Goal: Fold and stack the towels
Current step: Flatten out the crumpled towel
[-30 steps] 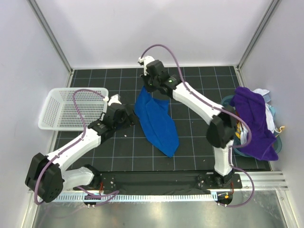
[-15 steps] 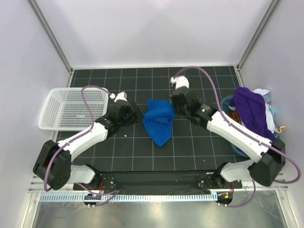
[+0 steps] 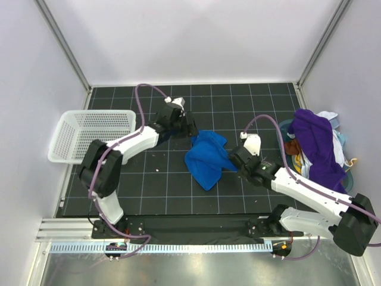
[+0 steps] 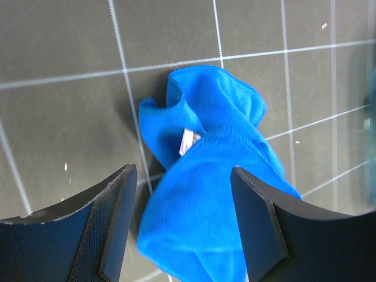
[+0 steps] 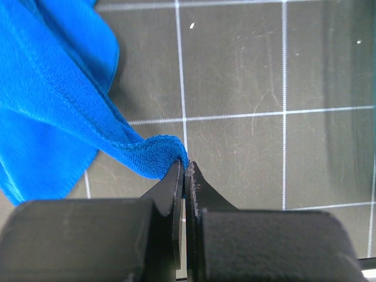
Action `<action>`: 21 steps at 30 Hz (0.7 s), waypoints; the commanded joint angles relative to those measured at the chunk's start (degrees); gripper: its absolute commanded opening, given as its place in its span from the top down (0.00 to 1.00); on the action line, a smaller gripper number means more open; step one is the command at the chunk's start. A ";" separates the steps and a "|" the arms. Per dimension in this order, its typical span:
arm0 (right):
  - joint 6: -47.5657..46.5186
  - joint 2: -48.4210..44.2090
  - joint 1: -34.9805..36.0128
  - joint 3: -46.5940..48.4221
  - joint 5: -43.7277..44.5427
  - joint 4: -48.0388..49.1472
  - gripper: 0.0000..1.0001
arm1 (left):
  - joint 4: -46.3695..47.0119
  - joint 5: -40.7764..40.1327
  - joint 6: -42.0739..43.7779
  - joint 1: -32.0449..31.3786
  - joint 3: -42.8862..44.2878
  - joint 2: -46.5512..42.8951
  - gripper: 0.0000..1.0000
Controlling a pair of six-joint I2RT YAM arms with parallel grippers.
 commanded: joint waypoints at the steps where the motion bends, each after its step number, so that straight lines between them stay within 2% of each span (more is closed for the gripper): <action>1: 5.20 -1.49 0.32 1.66 5.23 -0.27 0.99 | -3.56 3.25 5.78 0.08 5.46 4.33 0.32; 9: 6.16 0.97 0.23 2.10 7.70 -0.19 0.99 | -4.79 5.72 12.20 -0.45 12.04 8.46 0.32; 13: 5.81 2.29 -1.08 2.36 8.14 -0.19 0.99 | -5.41 9.75 15.01 -0.97 13.72 10.92 0.32; 21: 4.76 2.91 -1.79 3.24 7.96 0.69 0.99 | -8.84 5.46 19.93 -3.26 18.73 14.53 0.33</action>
